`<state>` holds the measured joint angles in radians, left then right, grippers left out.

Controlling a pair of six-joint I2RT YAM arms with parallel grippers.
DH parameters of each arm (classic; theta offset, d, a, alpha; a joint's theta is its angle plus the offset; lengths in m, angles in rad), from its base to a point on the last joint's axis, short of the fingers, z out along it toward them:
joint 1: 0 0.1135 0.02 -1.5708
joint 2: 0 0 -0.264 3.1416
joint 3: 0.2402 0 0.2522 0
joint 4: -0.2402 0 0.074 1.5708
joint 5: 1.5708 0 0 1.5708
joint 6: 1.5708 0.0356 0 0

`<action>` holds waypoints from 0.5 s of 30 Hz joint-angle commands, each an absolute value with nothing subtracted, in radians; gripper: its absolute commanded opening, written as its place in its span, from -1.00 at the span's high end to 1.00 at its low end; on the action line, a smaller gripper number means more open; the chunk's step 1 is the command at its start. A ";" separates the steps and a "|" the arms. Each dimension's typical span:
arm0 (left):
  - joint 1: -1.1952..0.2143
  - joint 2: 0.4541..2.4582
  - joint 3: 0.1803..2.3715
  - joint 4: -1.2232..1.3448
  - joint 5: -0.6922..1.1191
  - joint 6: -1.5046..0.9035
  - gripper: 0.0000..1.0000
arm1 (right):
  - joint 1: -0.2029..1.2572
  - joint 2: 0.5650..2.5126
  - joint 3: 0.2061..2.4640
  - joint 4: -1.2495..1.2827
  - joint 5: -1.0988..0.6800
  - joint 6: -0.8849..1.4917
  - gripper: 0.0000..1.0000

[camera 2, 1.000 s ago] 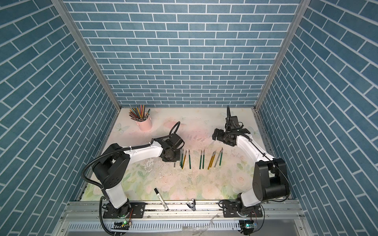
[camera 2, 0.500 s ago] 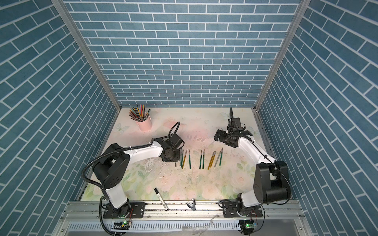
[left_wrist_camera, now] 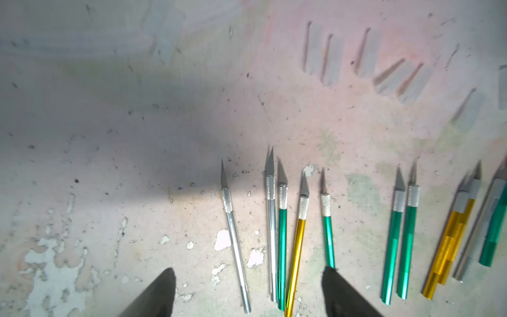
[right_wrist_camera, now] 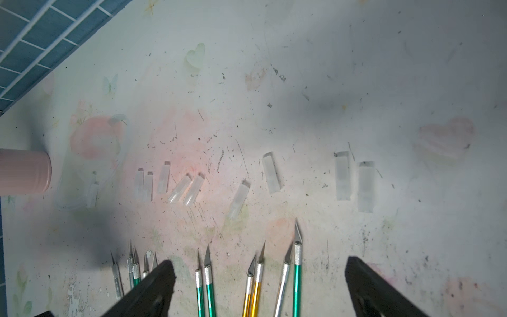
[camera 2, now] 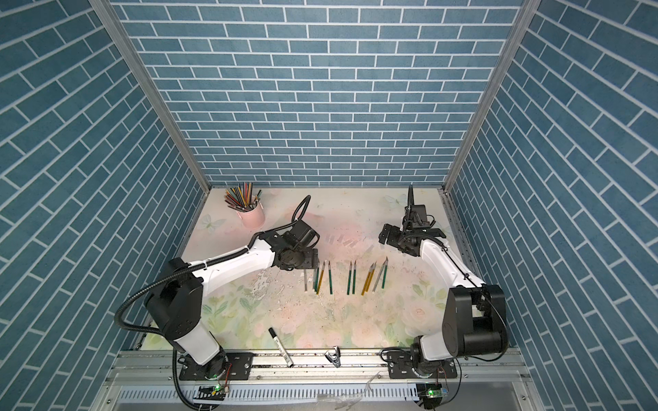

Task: Remove protective caps from carving knives
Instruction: Reset both arms

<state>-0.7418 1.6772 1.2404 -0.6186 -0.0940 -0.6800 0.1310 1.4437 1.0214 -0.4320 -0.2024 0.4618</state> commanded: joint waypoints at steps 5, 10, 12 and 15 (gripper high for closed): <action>-0.690 1.567 1.304 -0.640 -0.227 -0.452 -0.99 | 0.048 1.403 0.976 -0.339 -0.126 0.358 -0.96; -0.561 1.424 1.154 -0.448 -0.174 -0.299 -0.99 | -0.014 1.380 0.918 -0.227 -0.067 0.320 -0.96; -0.488 1.355 1.073 -0.359 -0.121 -0.261 -0.99 | -0.035 1.381 0.896 -0.186 -0.048 0.299 -0.96; -0.390 1.250 0.942 -0.235 -0.125 -0.194 -0.99 | -0.065 1.373 0.844 -0.094 -0.017 0.280 -0.96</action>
